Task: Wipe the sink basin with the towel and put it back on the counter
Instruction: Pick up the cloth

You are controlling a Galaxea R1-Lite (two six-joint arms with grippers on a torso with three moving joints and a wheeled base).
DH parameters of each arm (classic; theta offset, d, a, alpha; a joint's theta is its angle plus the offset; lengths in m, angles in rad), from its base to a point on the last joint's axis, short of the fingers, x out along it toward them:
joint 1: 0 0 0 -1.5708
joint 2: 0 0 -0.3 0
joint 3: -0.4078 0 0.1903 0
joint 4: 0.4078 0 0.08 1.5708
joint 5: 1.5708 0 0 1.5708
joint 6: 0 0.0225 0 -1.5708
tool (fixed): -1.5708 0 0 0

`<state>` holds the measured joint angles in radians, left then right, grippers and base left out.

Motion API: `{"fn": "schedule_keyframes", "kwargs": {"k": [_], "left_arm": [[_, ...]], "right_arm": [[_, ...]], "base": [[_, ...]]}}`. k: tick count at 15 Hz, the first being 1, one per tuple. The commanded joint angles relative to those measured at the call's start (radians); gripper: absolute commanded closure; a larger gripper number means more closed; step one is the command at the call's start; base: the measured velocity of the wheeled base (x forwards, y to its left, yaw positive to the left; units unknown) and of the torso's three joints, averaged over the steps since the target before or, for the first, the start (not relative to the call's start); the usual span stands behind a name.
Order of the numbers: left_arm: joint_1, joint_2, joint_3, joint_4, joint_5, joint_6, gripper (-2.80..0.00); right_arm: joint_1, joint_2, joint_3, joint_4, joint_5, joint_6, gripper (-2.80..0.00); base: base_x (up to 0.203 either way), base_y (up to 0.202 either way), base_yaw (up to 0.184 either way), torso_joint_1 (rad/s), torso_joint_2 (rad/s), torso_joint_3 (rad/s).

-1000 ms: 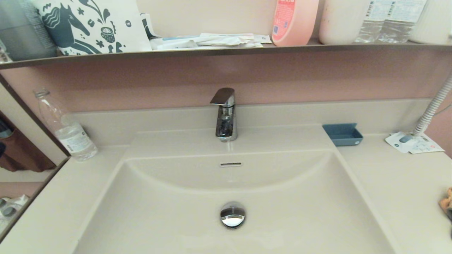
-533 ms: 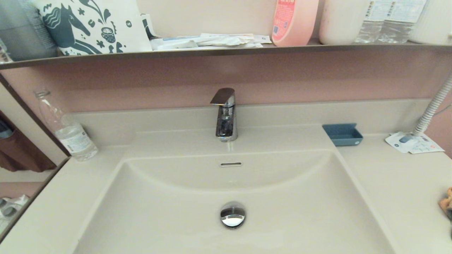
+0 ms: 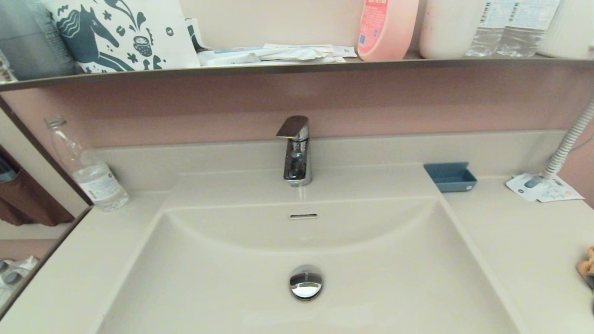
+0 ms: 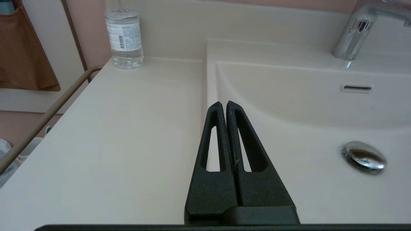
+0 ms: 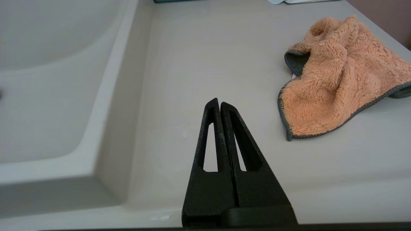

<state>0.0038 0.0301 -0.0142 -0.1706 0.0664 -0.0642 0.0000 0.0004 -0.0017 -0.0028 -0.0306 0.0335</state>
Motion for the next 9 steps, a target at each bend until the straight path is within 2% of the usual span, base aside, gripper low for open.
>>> {"fn": "schedule_keyframes", "kwargs": {"k": [1,5,9], "left_arm": [[0.001,-0.03,0.011,0.007,0.001,0.012,0.0],[0.001,-0.03,0.014,0.074,-0.032,0.036,0.0],[0.001,-0.03,0.014,0.107,-0.052,0.095,0.0]], "right_arm": [[0.0,0.001,0.0,0.0,0.0,0.0,0.0],[0.0,0.001,0.0,0.0,0.0,0.0,0.0],[0.0,0.001,0.0,0.0,0.0,0.0,0.0]], "base": [[0.0,0.0,0.0,0.0,0.0,0.0],[0.0,0.0,0.0,0.0,0.0,0.0],[0.0,0.0,0.0,0.0,0.0,0.0]]}}
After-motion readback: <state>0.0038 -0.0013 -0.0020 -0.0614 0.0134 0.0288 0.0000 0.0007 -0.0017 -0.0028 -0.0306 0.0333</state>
